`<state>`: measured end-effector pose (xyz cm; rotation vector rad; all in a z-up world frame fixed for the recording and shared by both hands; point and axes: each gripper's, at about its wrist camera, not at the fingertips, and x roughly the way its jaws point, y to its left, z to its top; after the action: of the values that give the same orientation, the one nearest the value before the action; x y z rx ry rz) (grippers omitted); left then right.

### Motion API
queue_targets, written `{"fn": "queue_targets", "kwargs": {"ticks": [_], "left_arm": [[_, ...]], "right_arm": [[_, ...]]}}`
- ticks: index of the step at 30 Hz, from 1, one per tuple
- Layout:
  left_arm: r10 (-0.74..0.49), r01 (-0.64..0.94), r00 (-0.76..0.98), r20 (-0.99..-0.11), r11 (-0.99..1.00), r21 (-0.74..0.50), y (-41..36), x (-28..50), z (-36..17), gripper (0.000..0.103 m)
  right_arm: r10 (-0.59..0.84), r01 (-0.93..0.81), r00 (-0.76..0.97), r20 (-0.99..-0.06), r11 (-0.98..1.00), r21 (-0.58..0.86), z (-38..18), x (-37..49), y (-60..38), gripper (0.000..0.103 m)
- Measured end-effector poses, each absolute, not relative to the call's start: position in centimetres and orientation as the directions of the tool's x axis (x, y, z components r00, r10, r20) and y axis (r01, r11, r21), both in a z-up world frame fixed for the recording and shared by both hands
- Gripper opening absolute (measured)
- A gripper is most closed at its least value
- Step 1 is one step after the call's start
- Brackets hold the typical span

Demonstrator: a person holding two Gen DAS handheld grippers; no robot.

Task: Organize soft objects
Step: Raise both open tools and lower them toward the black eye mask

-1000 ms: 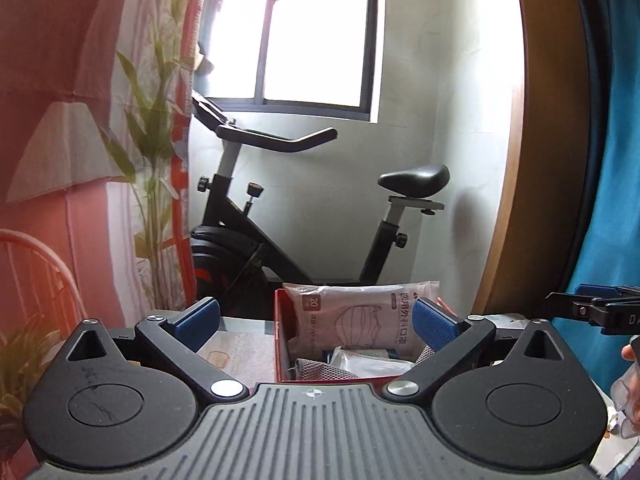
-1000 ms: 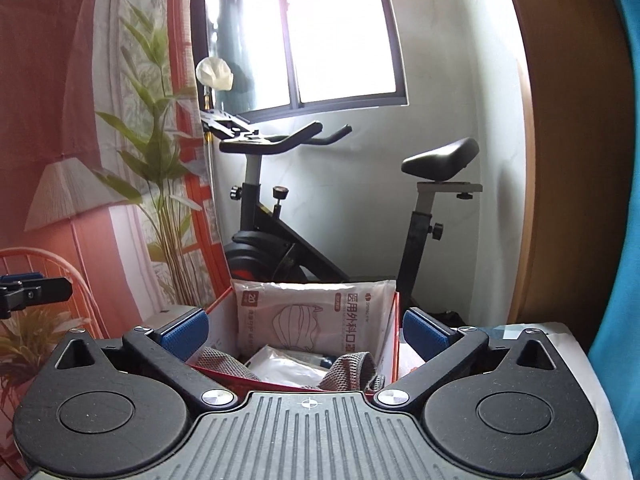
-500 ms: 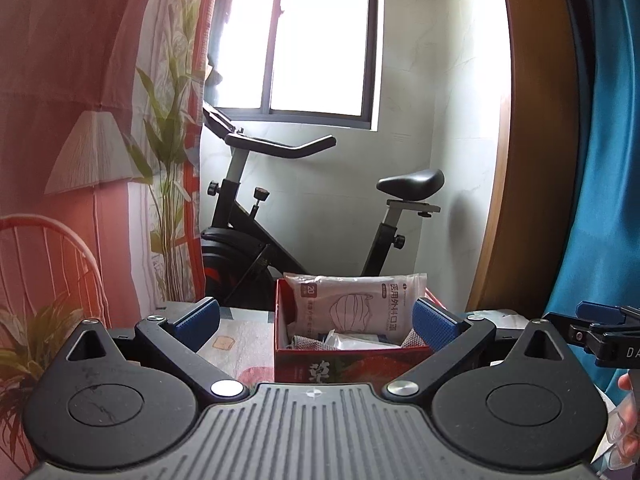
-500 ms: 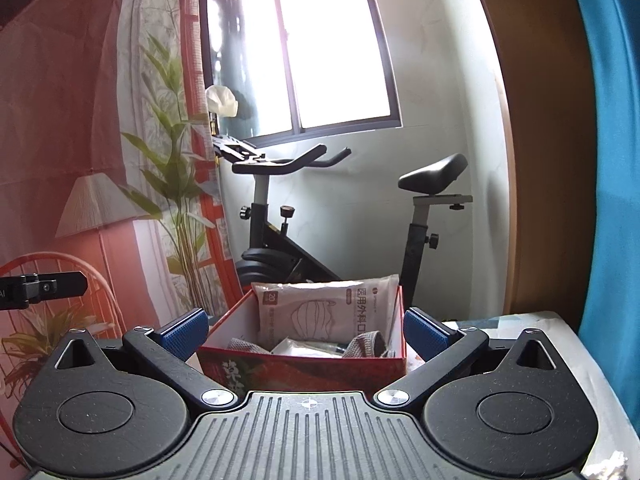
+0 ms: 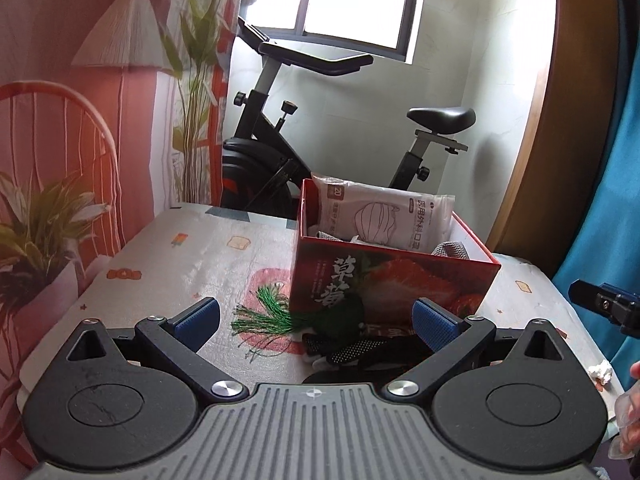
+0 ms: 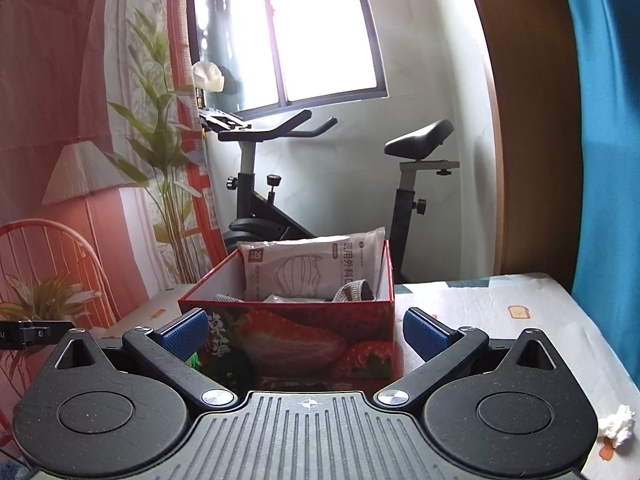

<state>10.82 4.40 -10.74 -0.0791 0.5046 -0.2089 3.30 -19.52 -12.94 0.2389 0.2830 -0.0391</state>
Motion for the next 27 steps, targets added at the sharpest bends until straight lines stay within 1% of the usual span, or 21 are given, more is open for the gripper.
{"fn": "queue_targets", "kwargs": {"ticks": [4,7,11,14,17,22,27], "left_arm": [[-0.216,0.179,0.851,-0.479,0.976,-0.122,4.5,11.1,-11.3,0.103],[-0.214,0.176,0.832,-0.511,0.977,-0.121,4.2,11.8,-12.5,0.103],[-0.221,0.164,0.806,-0.549,0.975,-0.151,4.4,13.1,-14.6,0.103],[-0.231,0.156,0.804,-0.548,0.971,-0.179,4.4,13.9,-16.1,0.103],[-0.219,0.161,0.813,-0.54,0.975,-0.154,3.9,14.9,-17.1,0.103],[-0.238,0.184,0.788,-0.568,0.971,-0.152,3.0,16.8,-19.5,0.103],[-0.236,0.195,0.738,-0.632,0.971,-0.135,2.2,18.2,-22.4,0.103]], "right_arm": [[0.011,0.06,0.951,-0.31,0.974,0.218,-14.7,3.8,-18.6,0.103],[0.021,0.052,0.945,-0.328,0.976,0.212,-16.0,4.2,-18.0,0.103],[0.025,0.047,0.94,-0.339,0.978,0.202,-17.6,5.1,-17.8,0.103],[0.029,0.045,0.937,-0.347,0.978,0.204,-18.7,6.2,-18.1,0.103],[0.027,0.043,0.934,-0.355,0.981,0.188,-20.1,7.4,-18.1,0.102],[0.032,0.056,0.915,-0.402,0.977,0.206,-23.1,9.6,-17.9,0.102],[0.033,0.062,0.882,-0.47,0.981,0.186,-25.8,11.6,-17.6,0.102]]}}
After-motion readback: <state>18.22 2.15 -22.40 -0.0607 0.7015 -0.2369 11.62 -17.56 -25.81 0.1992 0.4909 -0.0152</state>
